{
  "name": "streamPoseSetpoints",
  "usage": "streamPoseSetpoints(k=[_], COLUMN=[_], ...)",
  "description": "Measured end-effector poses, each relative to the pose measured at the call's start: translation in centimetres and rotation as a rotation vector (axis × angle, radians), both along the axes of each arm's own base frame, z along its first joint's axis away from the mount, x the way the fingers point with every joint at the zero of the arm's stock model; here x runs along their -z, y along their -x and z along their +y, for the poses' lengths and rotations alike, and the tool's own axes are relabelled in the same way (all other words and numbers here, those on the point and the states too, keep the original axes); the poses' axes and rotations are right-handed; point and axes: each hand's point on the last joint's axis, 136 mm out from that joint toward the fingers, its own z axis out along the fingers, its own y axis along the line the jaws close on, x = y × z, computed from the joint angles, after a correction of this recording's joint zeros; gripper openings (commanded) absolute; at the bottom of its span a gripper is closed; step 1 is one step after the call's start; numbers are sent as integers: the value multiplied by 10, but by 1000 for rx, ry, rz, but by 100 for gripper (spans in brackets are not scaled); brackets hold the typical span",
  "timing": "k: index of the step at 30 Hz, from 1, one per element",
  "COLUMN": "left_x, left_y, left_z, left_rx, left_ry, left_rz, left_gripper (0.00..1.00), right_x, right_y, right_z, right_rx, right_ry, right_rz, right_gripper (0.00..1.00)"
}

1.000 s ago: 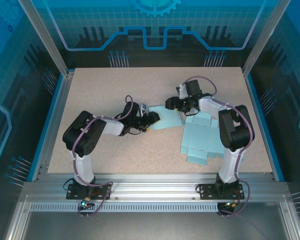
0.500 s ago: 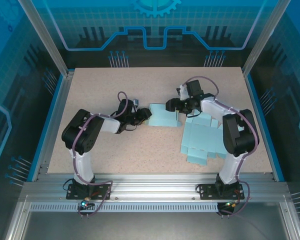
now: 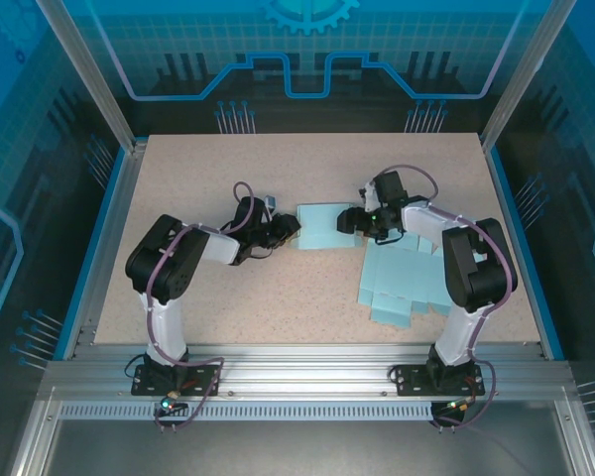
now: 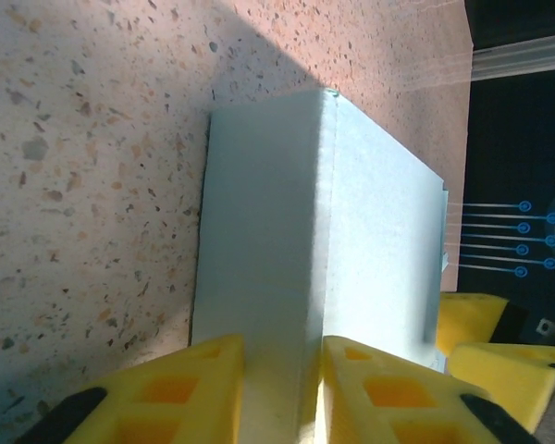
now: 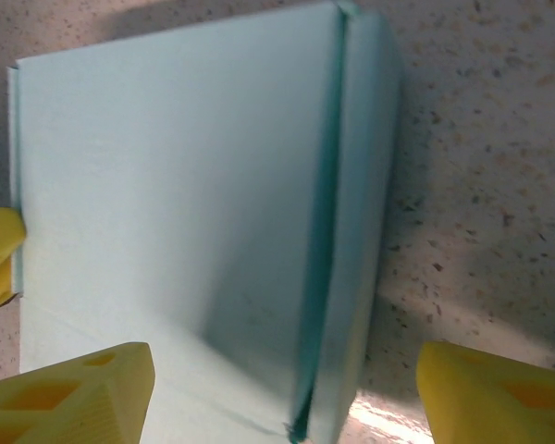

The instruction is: Fold the paper box

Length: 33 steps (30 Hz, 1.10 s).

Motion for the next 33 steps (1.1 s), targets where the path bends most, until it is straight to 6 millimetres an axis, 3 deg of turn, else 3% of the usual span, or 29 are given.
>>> streamPoseSetpoints(k=[5,11,18,23,31,33], left_x=[-2,-2,-2,-2,0,0], left_y=[-5,-8,-9,-9,-9,-10], left_z=[6,13,15,15,18,18], left_rx=[-15,-30,-34,-33,-37,-37], left_ry=[7,6,6,5,-1,-3], left_rz=[-8,-7,-8,-8,-3,-5], left_gripper=[15,15,15,15,20,24], right_x=[-5,-11,1,-1,-21,-23], right_y=[-6,-16,-26,-33,-42,-43], right_z=[3,11,31,42,53,54], right_rx=[10,-6,-57,-89,-125,-126], right_ry=[-55,-176,-322,-395,-460,-468], right_rz=[-17,-34,-23,-43,-106,-112], right_gripper=[78,78,76,68,39,37])
